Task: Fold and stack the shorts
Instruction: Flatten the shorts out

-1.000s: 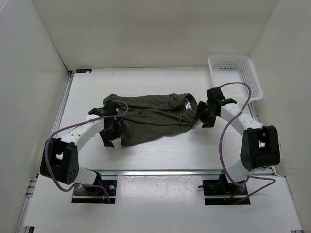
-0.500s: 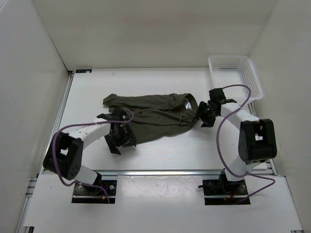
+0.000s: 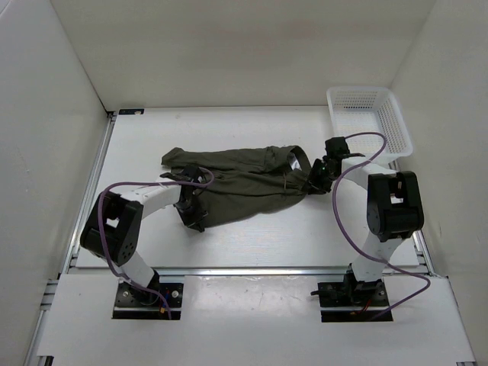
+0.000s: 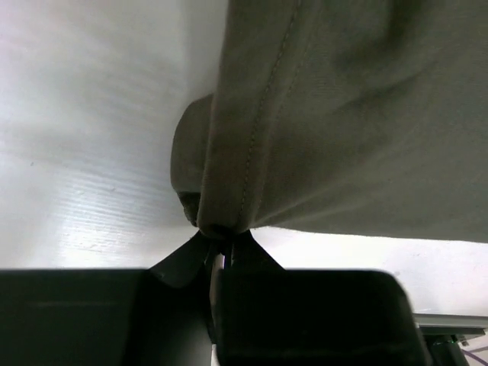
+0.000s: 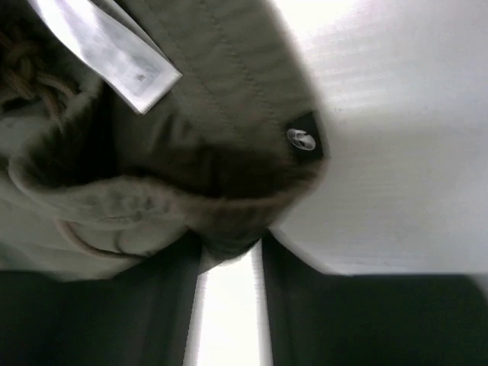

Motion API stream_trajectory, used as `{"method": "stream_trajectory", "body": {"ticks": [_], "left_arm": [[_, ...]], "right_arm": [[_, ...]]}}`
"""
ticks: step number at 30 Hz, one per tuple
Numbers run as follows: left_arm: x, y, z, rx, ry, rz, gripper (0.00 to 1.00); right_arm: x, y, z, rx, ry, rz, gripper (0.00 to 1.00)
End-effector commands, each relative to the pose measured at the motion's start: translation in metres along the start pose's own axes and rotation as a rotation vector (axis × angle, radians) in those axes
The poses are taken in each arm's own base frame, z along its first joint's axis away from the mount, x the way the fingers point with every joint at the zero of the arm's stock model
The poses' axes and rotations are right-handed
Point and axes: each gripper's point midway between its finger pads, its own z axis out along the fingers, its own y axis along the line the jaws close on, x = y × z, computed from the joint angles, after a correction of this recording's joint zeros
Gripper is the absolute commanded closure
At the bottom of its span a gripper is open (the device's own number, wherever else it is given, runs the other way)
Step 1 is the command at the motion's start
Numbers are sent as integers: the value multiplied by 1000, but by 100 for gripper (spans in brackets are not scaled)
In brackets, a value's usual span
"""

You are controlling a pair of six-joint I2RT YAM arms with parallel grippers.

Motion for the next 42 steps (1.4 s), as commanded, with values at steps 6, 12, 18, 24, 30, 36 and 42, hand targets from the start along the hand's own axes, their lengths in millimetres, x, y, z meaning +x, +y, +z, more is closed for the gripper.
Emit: {"method": "stream_trajectory", "body": {"ticks": [6,12,18,24,30,36,42], "left_arm": [[-30,-6,-9,5,-100,4,89],[-49,-5,-68,60,-219,-1,89],[-40,5,-102,79,-261,-3,89],[-19,24,-83,44,-200,-1,89],[-18,23,-79,50,-193,0,89],[-20,14,-82,60,-197,18,89],[-20,14,-82,60,-197,18,89]], "right_arm": [[-30,21,-20,-55,-105,-41,100],[-28,23,-68,-33,-176,-80,100],[6,8,-82,-13,-134,-70,100],[87,-31,-72,15,30,-9,66],[107,-42,-79,28,10,43,42],[85,-30,-84,17,-25,25,42],[47,-3,-88,53,-96,-154,50]]}}
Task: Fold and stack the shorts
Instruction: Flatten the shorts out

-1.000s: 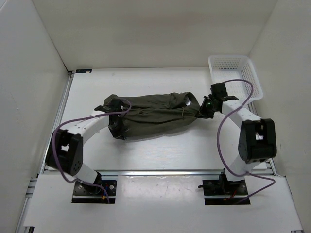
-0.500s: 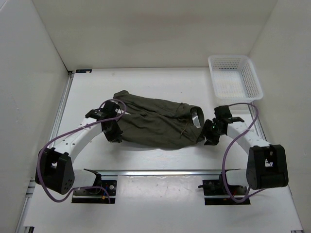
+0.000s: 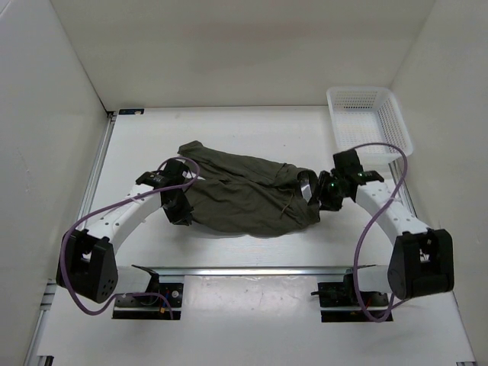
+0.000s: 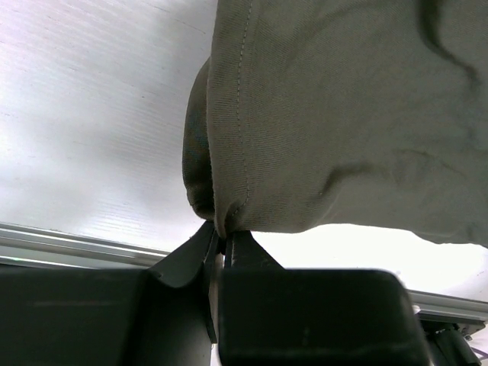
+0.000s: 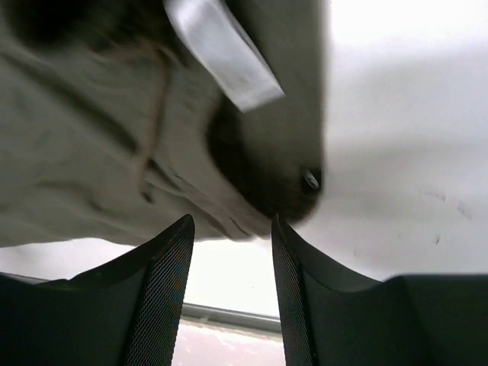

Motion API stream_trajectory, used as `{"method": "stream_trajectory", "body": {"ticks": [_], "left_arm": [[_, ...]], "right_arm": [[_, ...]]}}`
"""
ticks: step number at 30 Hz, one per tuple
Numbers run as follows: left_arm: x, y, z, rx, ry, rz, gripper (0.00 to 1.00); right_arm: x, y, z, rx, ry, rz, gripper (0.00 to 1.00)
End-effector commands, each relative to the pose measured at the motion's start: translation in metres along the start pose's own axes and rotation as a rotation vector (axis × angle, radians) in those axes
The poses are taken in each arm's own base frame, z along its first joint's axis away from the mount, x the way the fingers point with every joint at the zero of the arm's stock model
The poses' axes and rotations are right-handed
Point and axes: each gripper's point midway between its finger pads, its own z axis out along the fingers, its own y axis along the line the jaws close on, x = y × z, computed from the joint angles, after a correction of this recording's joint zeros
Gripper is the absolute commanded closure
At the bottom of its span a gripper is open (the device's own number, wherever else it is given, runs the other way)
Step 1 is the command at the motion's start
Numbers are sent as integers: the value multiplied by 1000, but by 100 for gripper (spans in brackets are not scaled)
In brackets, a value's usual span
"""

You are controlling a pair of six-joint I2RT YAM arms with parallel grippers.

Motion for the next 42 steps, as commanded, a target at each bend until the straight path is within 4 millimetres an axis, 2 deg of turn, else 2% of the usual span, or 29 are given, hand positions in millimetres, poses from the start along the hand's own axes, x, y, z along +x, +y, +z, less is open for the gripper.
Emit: {"method": "stream_trajectory", "body": {"ticks": [1,2,3,4,5,7,8,9,10,11,14,15,17,18,19,23,27,28,29,30,32,34,36,37,38,40,41,42], "left_arm": [[-10,-10,-9,31,-43,12,89],[-10,-9,-9,31,-43,21,89],[-10,-9,-9,31,-43,21,89],[-10,-9,-9,31,-43,21,89],[-10,-9,-9,31,-43,21,89],[-12,-12,-11,37,-49,21,89],[-14,-13,-11,37,-49,21,89],[-14,-13,-11,37,-49,21,89],[-17,-16,-13,45,-57,21,89],[-19,-18,-14,46,-58,21,89],[-20,-20,-17,50,-61,21,89],[-23,-23,-18,54,-65,30,89],[-26,-26,-21,55,-66,30,89],[-28,-27,-24,57,-68,30,89],[-27,-27,-22,51,-62,30,89],[-33,-30,-25,53,-77,38,89],[-31,-28,-23,40,-65,39,89],[-33,-30,-25,46,-71,39,89],[-34,-29,-25,40,-78,38,89],[-34,-29,-25,40,-78,38,89],[-34,-29,-22,33,-72,38,89],[-36,-31,-24,40,-78,47,89],[-36,-31,-24,40,-78,47,89],[-36,-31,-24,40,-78,47,89],[-36,-31,-24,40,-78,47,89],[-34,-29,-27,39,-77,47,89],[-38,-30,-29,39,-92,46,89],[-38,-31,-32,39,-92,46,89]], "right_arm": [[-44,21,-3,2,-77,-138,50],[-49,26,0,1,-72,-167,50],[-52,24,13,19,-37,-181,50],[-65,35,12,13,-58,-222,52],[-69,34,25,28,-29,-228,57],[-78,45,32,10,-19,-248,68],[-83,57,39,-13,0,-257,74],[-83,68,41,-65,23,-258,75],[-83,76,44,-83,33,-268,72],[-91,81,47,-87,26,-269,62],[-95,90,53,-76,20,-269,61],[-95,90,53,-76,20,-269,65],[-99,94,50,-87,0,-261,63],[-100,95,46,-93,-10,-263,52],[-102,99,46,-113,-16,-266,48],[-104,110,58,-164,9,-280,46],[-102,120,55,-197,16,-303,48],[-102,124,49,-201,-1,-325,50],[-103,121,52,-186,-9,-325,50],[-105,121,48,-183,-22,-327,48],[-108,121,49,-178,-36,-328,36],[-119,124,57,-164,-52,-329,28],[-126,125,63,-151,-58,-328,28],[-126,124,73,-144,-43,-314,28],[-136,126,74,-128,-69,-315,40],[-143,126,74,-100,-87,-277,64],[-145,124,74,-86,-95,-264,95],[-149,125,73,-79,-109,-252,100]]}}
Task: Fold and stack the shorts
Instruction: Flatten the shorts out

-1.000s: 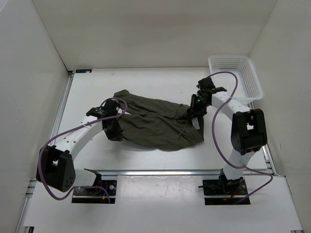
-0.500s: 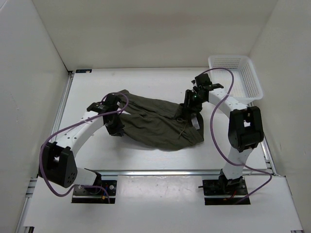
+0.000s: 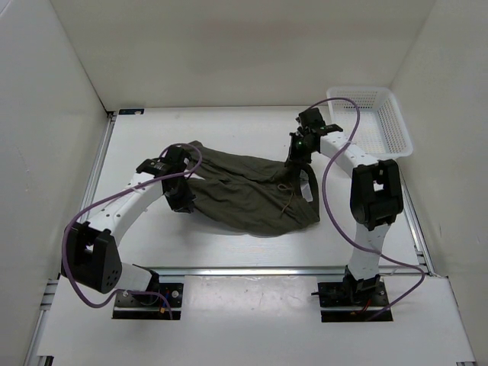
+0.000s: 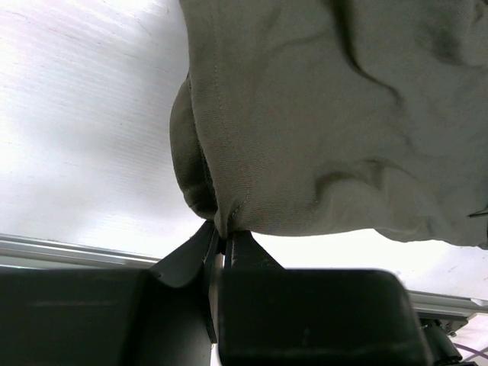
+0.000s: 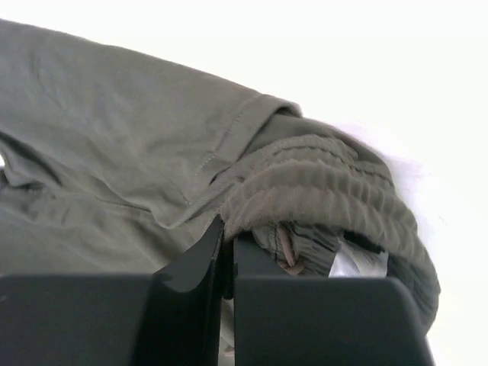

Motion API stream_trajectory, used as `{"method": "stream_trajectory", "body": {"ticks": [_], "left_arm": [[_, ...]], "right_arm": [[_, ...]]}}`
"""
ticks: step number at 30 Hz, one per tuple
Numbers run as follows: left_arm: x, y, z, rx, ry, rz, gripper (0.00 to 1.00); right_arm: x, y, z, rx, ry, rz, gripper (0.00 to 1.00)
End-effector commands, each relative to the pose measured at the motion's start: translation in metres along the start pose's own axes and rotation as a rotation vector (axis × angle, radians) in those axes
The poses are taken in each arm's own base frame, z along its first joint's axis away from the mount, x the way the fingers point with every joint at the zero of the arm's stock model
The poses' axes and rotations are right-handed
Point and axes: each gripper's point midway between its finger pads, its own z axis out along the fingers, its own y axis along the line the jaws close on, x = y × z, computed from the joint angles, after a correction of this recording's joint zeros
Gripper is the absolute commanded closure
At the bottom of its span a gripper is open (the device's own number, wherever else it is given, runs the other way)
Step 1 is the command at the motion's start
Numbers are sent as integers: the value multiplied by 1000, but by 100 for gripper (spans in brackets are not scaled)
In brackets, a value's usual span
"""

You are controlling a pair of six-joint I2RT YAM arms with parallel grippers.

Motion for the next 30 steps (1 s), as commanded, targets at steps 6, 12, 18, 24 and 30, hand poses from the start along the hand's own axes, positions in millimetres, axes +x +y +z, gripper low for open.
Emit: {"method": "stream_trajectory", "body": {"ticks": [6,12,18,24,30], "left_arm": [[-17,-4,-20,2,-72,22,89],[-12,1,-15,-13,-57,23,89],[-7,5,-11,-28,-43,24,89],[-6,5,-11,-21,-37,33,89],[-7,3,-11,-21,-37,33,89]], "right_arm": [[-56,-16,-19,26,-135,185,100],[-91,-48,18,-7,-117,411,97],[-114,-44,26,-32,-153,363,46],[-107,-48,-9,17,-197,274,31],[-72,-65,-14,81,-178,258,55]]}}
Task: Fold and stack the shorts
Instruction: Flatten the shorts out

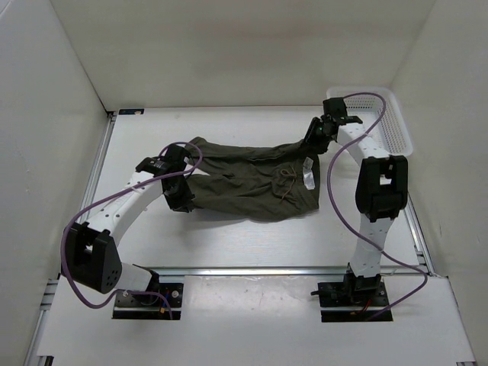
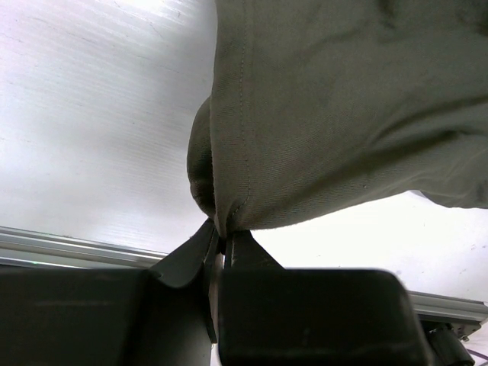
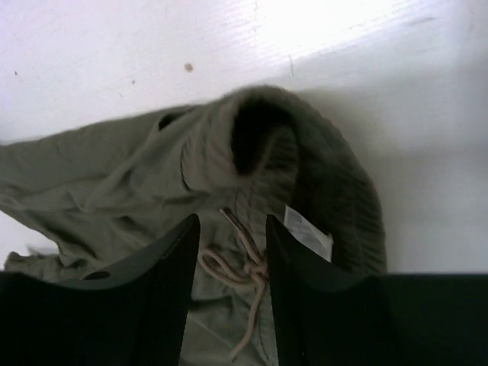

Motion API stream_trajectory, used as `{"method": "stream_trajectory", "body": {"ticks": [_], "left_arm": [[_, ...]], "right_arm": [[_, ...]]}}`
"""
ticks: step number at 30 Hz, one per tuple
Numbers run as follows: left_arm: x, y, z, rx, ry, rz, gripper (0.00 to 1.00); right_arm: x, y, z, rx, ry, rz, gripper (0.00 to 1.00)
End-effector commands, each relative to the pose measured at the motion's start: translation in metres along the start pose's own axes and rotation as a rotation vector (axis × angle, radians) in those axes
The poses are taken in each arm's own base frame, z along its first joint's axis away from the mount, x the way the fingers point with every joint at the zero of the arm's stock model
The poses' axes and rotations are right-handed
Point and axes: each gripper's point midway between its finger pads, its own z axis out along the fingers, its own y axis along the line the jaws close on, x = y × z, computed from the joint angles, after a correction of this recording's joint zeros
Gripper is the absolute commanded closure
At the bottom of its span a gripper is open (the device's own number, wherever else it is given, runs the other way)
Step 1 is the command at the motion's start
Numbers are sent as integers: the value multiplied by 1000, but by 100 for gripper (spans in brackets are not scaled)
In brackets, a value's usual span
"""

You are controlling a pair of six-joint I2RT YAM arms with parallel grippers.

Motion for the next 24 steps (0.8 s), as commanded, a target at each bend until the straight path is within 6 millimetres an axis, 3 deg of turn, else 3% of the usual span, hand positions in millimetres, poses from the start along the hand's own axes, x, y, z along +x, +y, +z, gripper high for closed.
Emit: {"method": "stream_trajectory", "body": {"ticks": [1,2,5,8,14,17,20,21,24], "left_arm": [[-4,-1,-4,4,-24,14,89],[-6,-3,-6,10,-31,14,89],[-5,-5,-8,13,-29,23,89],[-5,-5,-8,13,-30,23,89],[-1,-5,-7,9,-22,32,89],[-1,-5,-7,9,-22,32,89],[-1,-5,-7,9,-22,32,89],[-1,-5,-7,9,-22,32,89],[-1,-5,-7,9,-22,32,89]], "right_arm": [[-2,-8,-14,25,-51,-41,55],[13,-13,-8,40,-17,-52,55],[31,-26,-6,59,18,-54,47],[43,-27,-2,53,34,-60,47],[61,-21,16,4,86,-79,57],[60,-22,15,17,84,-79,66],[44,-27,0,95,-10,-86,68],[35,-26,-15,108,-60,-90,68],[34,-24,-27,124,-97,-92,68]]}}
